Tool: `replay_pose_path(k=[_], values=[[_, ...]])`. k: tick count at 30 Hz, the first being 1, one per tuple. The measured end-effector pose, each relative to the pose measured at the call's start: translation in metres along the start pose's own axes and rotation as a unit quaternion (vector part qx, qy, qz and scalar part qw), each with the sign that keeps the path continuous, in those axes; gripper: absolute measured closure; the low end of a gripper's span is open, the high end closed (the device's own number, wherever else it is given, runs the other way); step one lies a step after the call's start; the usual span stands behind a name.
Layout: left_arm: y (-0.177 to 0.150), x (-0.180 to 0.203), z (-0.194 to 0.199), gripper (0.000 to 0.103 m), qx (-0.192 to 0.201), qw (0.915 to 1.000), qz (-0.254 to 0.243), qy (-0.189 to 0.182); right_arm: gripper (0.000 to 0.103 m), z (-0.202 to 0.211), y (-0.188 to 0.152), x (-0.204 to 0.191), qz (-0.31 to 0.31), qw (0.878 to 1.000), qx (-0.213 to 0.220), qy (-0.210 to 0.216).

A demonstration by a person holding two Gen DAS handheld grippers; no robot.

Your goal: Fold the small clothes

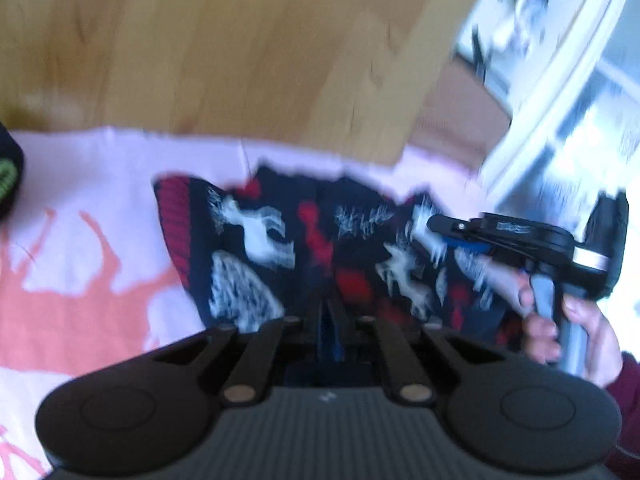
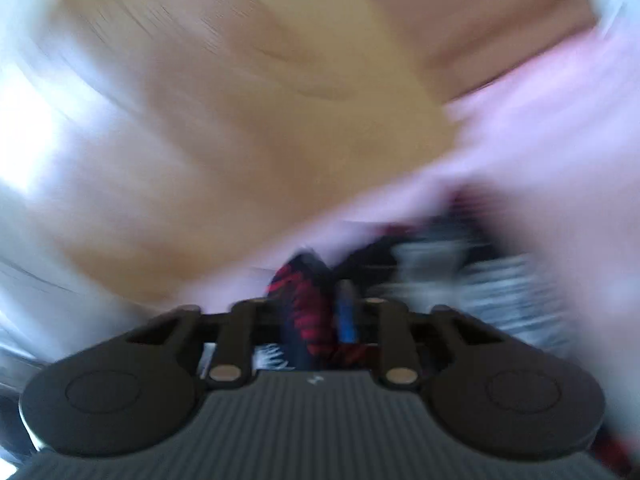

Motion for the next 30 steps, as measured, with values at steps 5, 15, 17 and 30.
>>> replay_pose_path(k=[5,15,17,30], values=[[-0.001,-0.002,-0.003,0.091,0.002,0.9999,-0.001,0.011,0.068,0.014,-0.004,0.009,-0.022,0.999,0.031,0.028],[-0.002,-0.004,-0.011,0.087,0.002,0.9972,-0.044,0.060,0.074,-0.008,-0.043,-0.057,0.143,0.987,0.007,0.071],[-0.002,-0.004,-0.010,0.087,0.002,0.9971,-0.045,0.061,0.074,-0.007,-0.038,-0.058,0.142,0.988,-0.002,0.063],[0.011,0.008,0.019,0.083,0.058,0.9975,-0.034,0.018,0.068,0.074,-0.147,-0.121,0.303,0.930,-0.076,0.191]])
Point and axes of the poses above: each gripper's, at about its wrist camera, not at the fingertips, and z roughly against the way its jaws point, x to its right, y to its top, the point moved 9 cm from there along -z, roughly the way its jaws point, and after that the axes turned 5 degrees about -y, right-handed, at the moved point
